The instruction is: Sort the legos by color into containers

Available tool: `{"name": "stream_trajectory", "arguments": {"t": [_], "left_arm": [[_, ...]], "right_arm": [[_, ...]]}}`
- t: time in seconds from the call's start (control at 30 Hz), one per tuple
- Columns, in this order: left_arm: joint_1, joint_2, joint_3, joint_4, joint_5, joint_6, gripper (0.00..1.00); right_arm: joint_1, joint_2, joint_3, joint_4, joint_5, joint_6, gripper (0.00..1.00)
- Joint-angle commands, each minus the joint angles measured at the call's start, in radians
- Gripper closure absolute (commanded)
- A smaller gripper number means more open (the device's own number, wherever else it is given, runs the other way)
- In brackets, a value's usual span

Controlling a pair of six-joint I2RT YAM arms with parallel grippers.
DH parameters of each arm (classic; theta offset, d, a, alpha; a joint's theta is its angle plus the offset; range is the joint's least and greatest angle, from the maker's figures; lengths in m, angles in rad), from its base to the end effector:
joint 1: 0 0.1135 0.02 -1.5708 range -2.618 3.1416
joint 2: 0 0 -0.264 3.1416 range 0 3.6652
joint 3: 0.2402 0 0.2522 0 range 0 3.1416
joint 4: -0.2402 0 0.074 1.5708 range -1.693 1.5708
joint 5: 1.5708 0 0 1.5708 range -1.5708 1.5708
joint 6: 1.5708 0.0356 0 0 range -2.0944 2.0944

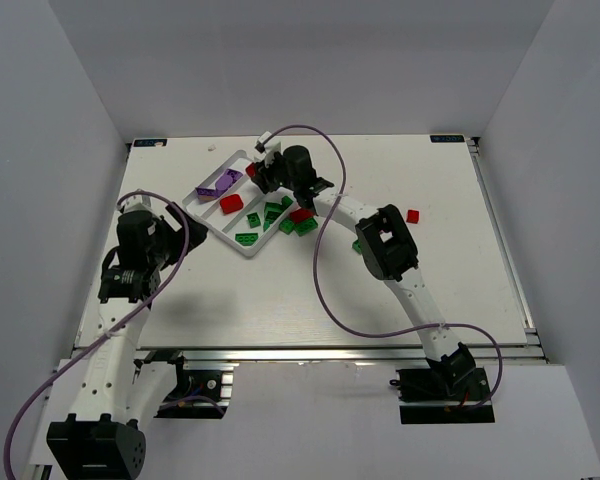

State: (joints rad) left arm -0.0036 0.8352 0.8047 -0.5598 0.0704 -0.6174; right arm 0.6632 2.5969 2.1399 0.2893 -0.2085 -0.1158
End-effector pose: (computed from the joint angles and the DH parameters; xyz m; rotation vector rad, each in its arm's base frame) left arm 0.1805 -0.0032 0.3008 -0.6227 2.1013 -0.4308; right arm 0.4678 0.3748 0.1779 -0.8139 1.5724 0.5804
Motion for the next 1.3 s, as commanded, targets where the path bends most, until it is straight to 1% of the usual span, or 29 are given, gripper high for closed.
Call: {"name": "stream_trajectory", "arguments": {"t": [0.0, 0.07, 0.13, 0.23, 0.27, 0.3, 0.33, 0.4, 0.43, 0.47, 0.5, 0.53, 0.57, 0.6, 0.67, 0.7, 0.73, 0.77, 0.8, 0.83, 0.87, 0.93, 0.97, 1.03, 1.07, 1.13, 1.17, 1.27], "left_arm": [[-0.001, 0.008, 0.024, 0.023, 0.032, 0.013, 0.02], [-0.001, 0.012, 0.028, 0.023, 0.040, 0.016, 0.02], [-0.001, 0.016, 0.034, 0.024, 0.046, 0.018, 0.02], [-0.001, 0.019, 0.034, 0.031, 0.052, 0.018, 0.02], [-0.001, 0.018, 0.033, 0.034, 0.054, 0.016, 0.02], [-0.001, 0.018, 0.030, 0.037, 0.057, 0.015, 0.02], [-0.001, 0.013, 0.019, 0.046, 0.058, 0.008, 0.02], [-0.001, 0.008, 0.004, 0.064, 0.069, -0.002, 0.03], [0.001, 0.001, -0.005, 0.076, 0.074, -0.014, 0.05], [-0.001, -0.002, -0.025, 0.101, 0.083, -0.021, 0.06], [-0.001, -0.004, -0.035, 0.115, 0.088, -0.028, 0.07], [-0.001, -0.005, -0.044, 0.139, 0.092, -0.037, 0.10], [-0.001, -0.004, -0.056, 0.150, 0.097, -0.041, 0.13], [-0.001, -0.001, -0.062, 0.161, 0.112, -0.042, 0.16], [0.001, 0.008, -0.070, 0.192, 0.123, -0.050, 0.22], [0.001, 0.011, -0.078, 0.201, 0.129, -0.051, 0.28], [-0.001, 0.015, -0.082, 0.210, 0.141, -0.061, 0.32], [-0.001, 0.018, -0.084, 0.225, 0.147, -0.064, 0.37], [-0.001, 0.022, -0.087, 0.233, 0.154, -0.068, 0.44], [-0.001, 0.024, -0.088, 0.242, 0.164, -0.074, 0.44], [-0.001, 0.025, -0.088, 0.245, 0.167, -0.077, 0.44], [-0.001, 0.036, -0.084, 0.245, 0.173, -0.077, 0.42], [-0.001, 0.039, -0.079, 0.241, 0.174, -0.076, 0.40], [-0.001, 0.050, -0.068, 0.232, 0.174, -0.074, 0.33], [0.001, 0.053, -0.065, 0.227, 0.174, -0.074, 0.32], [0.001, 0.053, -0.064, 0.225, 0.172, -0.080, 0.30], [-0.001, 0.053, -0.065, 0.227, 0.174, -0.082, 0.30], [-0.001, 0.048, -0.075, 0.227, 0.175, -0.088, 0.29]], "right_arm": [[-0.002, -0.021, -0.002, 0.085, -0.011, -0.001, 0.48], [-0.002, -0.017, 0.017, 0.083, -0.025, -0.005, 0.43], [-0.002, -0.017, 0.026, 0.079, -0.028, -0.004, 0.41], [-0.014, -0.059, 0.022, 0.054, -0.043, -0.008, 0.35], [-0.019, -0.081, 0.000, 0.045, -0.083, -0.015, 0.32], [-0.028, -0.108, -0.020, 0.037, -0.109, -0.031, 0.32], [-0.045, -0.173, -0.043, 0.028, -0.180, -0.041, 0.34], [-0.066, -0.237, -0.112, -0.022, -0.259, -0.068, 0.47], [-0.085, -0.297, -0.130, -0.051, -0.293, -0.083, 0.55], [-0.094, -0.325, -0.149, -0.124, -0.355, -0.103, 0.78], [-0.102, -0.351, -0.187, -0.166, -0.376, -0.122, 0.90], [-0.112, -0.398, -0.205, -0.209, -0.376, -0.154, 1.00], [-0.114, -0.417, -0.221, -0.255, -0.358, -0.168, 1.00], [-0.116, -0.437, -0.248, -0.360, -0.338, -0.185, 1.00], [-0.117, -0.481, -0.285, -0.438, -0.275, -0.217, 1.00], [-0.119, -0.498, -0.310, -0.464, -0.257, -0.217, 0.99], [-0.123, -0.524, -0.357, -0.504, -0.241, -0.217, 0.91], [-0.125, -0.537, -0.379, -0.519, -0.227, -0.213, 0.78], [-0.128, -0.549, -0.399, -0.530, -0.218, -0.202, 0.72], [-0.135, -0.563, -0.417, -0.545, -0.209, -0.188, 0.66], [-0.140, -0.564, -0.438, -0.556, -0.201, -0.173, 0.54], [-0.154, -0.564, -0.449, -0.572, -0.204, -0.142, 0.46], [-0.157, -0.563, -0.456, -0.588, -0.227, -0.151, 0.39], [-0.160, -0.543, -0.448, -0.625, -0.256, -0.276, 0.36], [-0.162, -0.537, -0.427, -0.685, -0.299, -0.350, 0.34], [-0.178, -0.515, -0.416, -0.716, -0.322, -0.538, 0.38], [-0.191, -0.506, -0.410, -0.734, -0.366, -0.585, 0.41], [-0.234, -0.460, -0.341, -0.777, -0.453, -0.744, 0.46]]}}
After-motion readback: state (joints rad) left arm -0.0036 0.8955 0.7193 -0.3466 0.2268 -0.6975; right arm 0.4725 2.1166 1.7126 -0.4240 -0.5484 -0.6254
